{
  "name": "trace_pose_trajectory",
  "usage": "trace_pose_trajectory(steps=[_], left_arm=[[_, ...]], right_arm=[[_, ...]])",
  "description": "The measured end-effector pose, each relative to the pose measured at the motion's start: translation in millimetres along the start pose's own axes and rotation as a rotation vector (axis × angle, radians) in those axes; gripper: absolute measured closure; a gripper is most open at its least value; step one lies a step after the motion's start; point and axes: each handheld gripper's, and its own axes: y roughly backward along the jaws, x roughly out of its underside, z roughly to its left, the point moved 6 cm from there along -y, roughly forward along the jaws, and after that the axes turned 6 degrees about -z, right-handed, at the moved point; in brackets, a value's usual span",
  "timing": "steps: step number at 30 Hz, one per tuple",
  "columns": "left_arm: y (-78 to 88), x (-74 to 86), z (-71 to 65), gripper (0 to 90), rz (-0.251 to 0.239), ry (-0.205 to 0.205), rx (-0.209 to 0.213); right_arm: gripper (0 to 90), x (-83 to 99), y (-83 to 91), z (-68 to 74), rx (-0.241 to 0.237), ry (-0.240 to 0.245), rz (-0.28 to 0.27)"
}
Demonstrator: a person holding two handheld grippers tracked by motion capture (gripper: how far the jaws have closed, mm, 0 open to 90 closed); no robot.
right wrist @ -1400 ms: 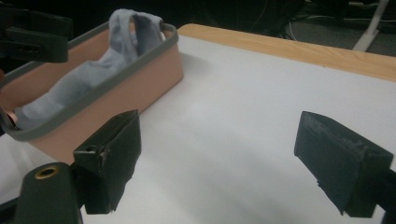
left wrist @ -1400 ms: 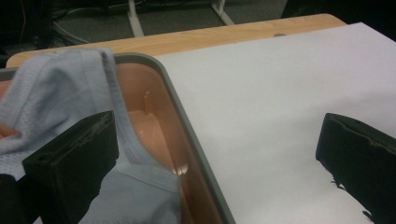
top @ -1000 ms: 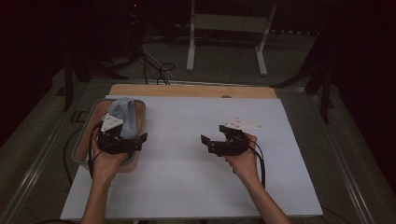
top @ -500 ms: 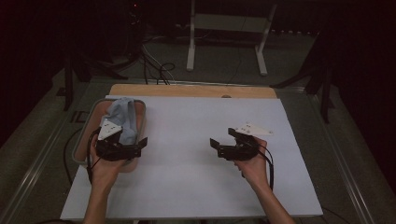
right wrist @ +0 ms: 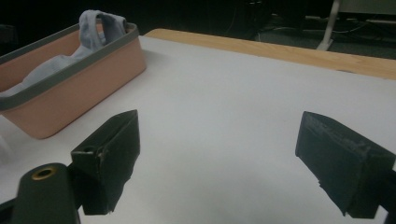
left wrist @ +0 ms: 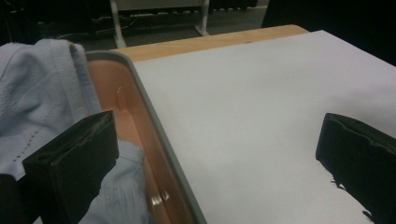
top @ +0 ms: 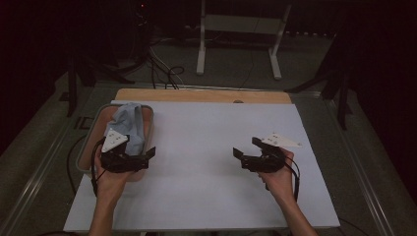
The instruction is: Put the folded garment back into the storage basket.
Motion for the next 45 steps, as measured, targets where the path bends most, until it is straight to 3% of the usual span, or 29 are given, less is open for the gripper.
trace_pose_trajectory(steps=[17, 26, 37, 45], left_arm=[[6.0, 3.1, 3.3, 0.2, -0.018, 0.012, 0.004], [12.5, -2.4, 1.8, 0.2, -0.058, 0.014, 0.024], [13.9, -0.8, 0.3, 0.2, -0.060, 0.012, 0.032], [15.4, 0.9, 1.7, 0.2, -0.061, 0.014, 0.024]], right_arm=[[13.6, 6.7, 26.6, -21.5, 0.025, -0.008, -0.029], [13.2, 14.2, 40.0, -31.3, 0.047, -0.013, -0.044], [12.4, 19.3, 54.1, -37.5, 0.062, 0.001, -0.077], [12.4, 20.7, 53.7, -38.3, 0.061, 0.015, -0.080]])
